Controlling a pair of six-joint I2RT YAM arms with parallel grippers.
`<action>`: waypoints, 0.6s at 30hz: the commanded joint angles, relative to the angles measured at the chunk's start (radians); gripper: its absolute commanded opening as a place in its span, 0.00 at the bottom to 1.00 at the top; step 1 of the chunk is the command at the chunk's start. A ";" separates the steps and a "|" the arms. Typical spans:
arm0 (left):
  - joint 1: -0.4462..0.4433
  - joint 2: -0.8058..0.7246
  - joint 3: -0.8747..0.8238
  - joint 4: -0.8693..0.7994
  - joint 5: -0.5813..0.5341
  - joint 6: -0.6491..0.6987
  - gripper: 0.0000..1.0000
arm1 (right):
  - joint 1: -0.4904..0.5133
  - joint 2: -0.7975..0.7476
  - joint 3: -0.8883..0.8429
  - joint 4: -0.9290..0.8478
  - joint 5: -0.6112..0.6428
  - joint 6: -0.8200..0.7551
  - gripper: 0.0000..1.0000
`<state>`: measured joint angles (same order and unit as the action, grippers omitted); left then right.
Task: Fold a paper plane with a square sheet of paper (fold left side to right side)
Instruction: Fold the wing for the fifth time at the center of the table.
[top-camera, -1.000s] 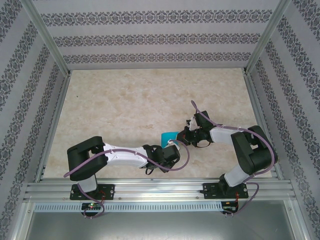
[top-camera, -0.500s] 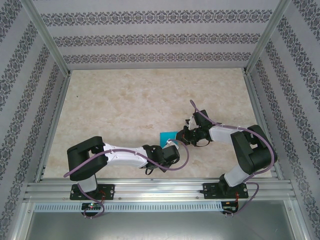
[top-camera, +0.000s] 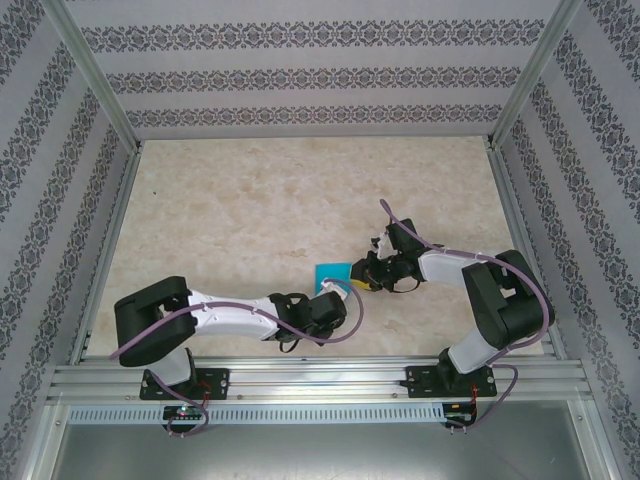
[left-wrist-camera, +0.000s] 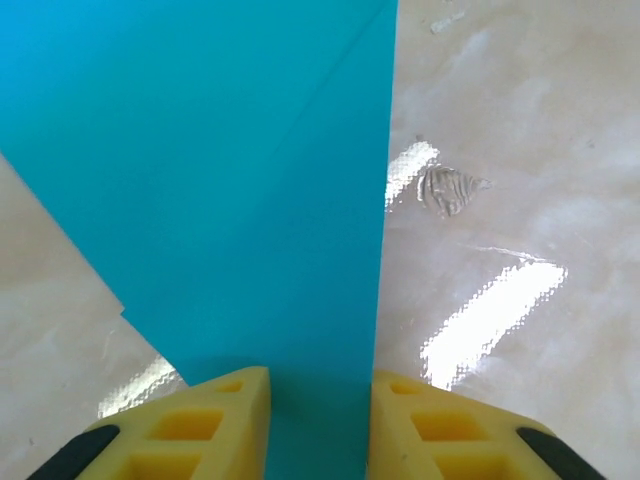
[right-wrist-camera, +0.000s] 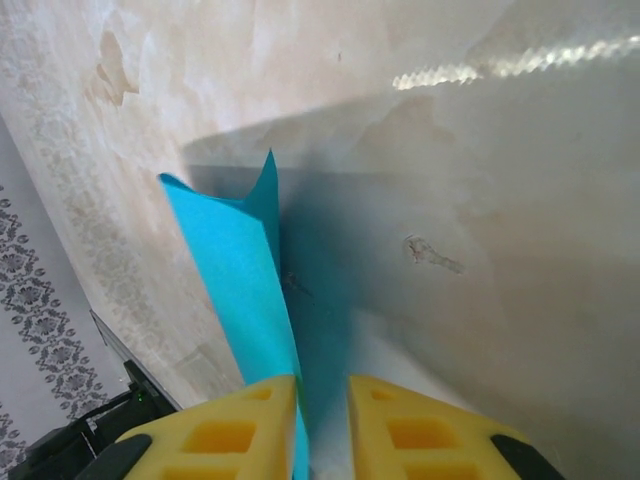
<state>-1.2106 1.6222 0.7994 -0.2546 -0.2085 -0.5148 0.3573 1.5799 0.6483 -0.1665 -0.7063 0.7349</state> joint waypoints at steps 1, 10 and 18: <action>0.033 -0.059 -0.046 0.099 0.048 -0.036 0.30 | -0.019 -0.059 0.011 -0.012 0.028 -0.027 0.24; 0.134 -0.164 -0.201 0.276 0.181 -0.083 0.26 | -0.049 -0.175 -0.046 -0.036 0.044 -0.054 0.36; 0.205 -0.188 -0.278 0.402 0.292 -0.113 0.20 | -0.013 -0.214 -0.090 -0.019 0.037 -0.063 0.36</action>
<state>-1.0267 1.4471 0.5308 0.0391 0.0223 -0.6010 0.3222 1.3869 0.5777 -0.1913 -0.6800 0.6952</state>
